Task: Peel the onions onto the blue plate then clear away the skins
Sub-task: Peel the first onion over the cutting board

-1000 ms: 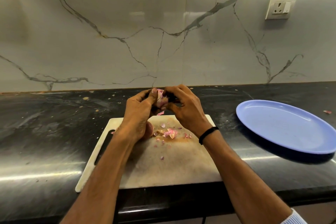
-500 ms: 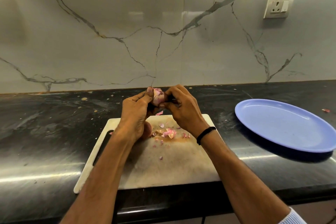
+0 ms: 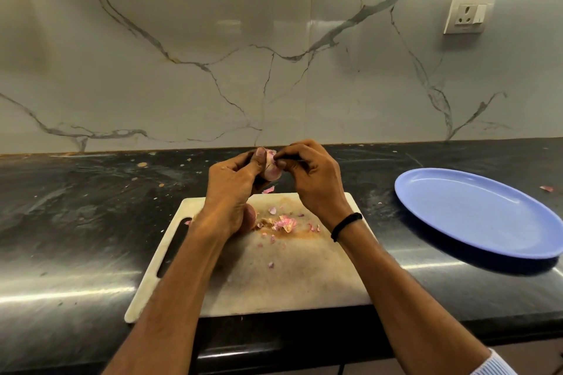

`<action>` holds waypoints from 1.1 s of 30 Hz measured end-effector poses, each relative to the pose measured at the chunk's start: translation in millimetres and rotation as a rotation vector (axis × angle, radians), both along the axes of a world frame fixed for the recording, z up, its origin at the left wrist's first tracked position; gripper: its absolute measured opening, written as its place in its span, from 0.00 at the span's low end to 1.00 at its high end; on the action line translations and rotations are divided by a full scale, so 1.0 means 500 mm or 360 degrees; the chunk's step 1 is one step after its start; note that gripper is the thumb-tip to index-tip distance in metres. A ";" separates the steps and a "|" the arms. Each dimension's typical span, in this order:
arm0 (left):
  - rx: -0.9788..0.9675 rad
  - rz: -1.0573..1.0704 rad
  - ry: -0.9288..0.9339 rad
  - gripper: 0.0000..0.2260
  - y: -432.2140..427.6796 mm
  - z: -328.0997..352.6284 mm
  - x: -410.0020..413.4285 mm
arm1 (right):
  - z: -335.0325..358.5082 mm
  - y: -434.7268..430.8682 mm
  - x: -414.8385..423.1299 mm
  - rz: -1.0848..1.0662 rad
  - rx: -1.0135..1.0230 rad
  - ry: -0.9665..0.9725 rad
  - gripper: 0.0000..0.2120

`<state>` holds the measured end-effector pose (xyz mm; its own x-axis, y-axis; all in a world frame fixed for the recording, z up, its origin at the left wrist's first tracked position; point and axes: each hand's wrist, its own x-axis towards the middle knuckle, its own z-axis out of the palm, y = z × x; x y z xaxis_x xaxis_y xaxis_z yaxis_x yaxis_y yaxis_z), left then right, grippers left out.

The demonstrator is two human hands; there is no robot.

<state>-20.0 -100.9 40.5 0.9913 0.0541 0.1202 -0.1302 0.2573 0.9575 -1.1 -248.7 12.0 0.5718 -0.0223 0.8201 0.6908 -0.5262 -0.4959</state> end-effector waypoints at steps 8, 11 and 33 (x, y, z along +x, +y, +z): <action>-0.0070 0.0026 0.0235 0.11 -0.008 -0.006 0.008 | -0.013 0.017 0.005 -0.0180 -0.0294 -0.0081 0.14; -0.0221 0.0014 0.0398 0.13 -0.009 -0.007 0.012 | -0.013 0.025 0.004 -0.0172 -0.0322 -0.0077 0.17; -0.0505 -0.0059 0.0375 0.12 0.012 0.010 0.007 | 0.026 -0.020 -0.024 0.0095 0.0704 0.0516 0.10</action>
